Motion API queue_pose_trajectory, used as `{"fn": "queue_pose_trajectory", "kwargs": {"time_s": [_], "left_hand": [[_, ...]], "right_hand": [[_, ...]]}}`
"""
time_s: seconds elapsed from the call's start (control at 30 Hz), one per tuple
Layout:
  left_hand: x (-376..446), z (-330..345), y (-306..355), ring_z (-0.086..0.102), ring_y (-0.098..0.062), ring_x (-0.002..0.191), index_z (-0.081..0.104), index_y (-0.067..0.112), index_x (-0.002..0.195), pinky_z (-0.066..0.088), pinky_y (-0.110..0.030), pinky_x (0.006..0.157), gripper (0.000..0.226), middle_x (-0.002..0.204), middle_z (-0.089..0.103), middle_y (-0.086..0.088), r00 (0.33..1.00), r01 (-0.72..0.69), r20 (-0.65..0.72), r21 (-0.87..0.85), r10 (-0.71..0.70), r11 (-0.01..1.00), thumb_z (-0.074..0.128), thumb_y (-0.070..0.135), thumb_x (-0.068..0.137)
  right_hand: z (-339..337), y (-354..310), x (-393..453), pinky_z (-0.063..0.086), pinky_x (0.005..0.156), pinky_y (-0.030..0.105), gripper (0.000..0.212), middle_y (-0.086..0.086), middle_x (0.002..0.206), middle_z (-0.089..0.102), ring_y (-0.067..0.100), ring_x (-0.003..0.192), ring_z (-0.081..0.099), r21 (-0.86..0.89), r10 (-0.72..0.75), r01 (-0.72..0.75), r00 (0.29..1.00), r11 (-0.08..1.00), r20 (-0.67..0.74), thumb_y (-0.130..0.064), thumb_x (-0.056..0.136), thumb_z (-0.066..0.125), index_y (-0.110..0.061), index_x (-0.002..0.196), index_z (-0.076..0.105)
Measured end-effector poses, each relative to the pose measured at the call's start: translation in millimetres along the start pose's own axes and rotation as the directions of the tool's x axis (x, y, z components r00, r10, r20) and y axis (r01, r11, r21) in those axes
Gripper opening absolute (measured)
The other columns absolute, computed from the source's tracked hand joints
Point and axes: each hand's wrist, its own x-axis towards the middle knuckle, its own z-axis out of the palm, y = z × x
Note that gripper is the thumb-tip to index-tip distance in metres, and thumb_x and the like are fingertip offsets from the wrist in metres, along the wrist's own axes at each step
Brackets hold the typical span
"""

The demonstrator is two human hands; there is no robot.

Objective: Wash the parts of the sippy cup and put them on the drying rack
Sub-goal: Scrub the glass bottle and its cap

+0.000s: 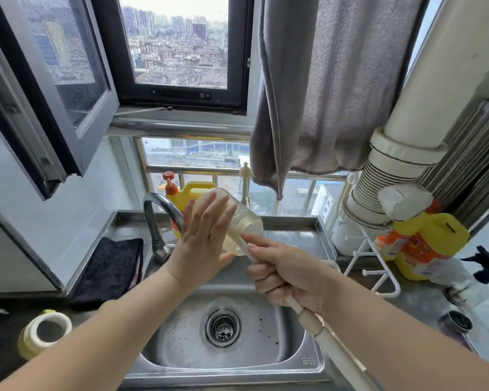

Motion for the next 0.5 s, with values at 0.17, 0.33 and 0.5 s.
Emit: {"fn": "queue_pose_trajectory", "kwargs": {"time_s": [0.17,0.33,0.5], "left_hand": [[-15,-1,9,0.032,-0.032,0.135,0.017,0.014,0.149,0.034,-0.051,0.104,0.082,0.146,0.031,-0.012,0.986,-0.05,0.161,0.022,0.046,0.999,0.056,0.041,0.083],[21,-14,6,0.041,-0.023,0.09,0.044,0.015,0.127,0.045,-0.038,0.072,0.1,0.104,0.039,-0.005,0.964,-0.136,0.24,0.085,0.112,0.987,0.084,0.057,0.046],[19,-10,5,0.053,-0.037,0.119,0.044,0.019,0.124,0.039,-0.06,0.099,0.095,0.127,0.057,-0.009,0.913,-0.166,0.381,0.019,0.146,0.986,0.087,0.049,0.044]], "right_hand": [[-14,5,-3,0.016,0.032,0.011,0.032,-0.011,0.046,0.029,0.001,0.036,0.021,-0.227,0.004,-0.027,0.995,0.973,-0.103,-0.023,0.103,0.038,-0.039,0.13,0.044],[-11,11,-5,0.035,0.04,0.019,0.036,-0.009,0.057,0.044,0.006,0.043,0.044,-0.662,-0.069,-0.085,0.977,0.744,-0.203,-0.031,0.101,0.042,-0.044,0.134,0.045],[-8,0,-16,0.046,0.077,0.03,0.056,0.004,0.119,0.061,0.027,0.102,0.06,-0.98,-0.325,-0.156,0.939,-0.12,-0.109,-0.017,0.098,0.035,-0.051,0.141,0.027]]}}
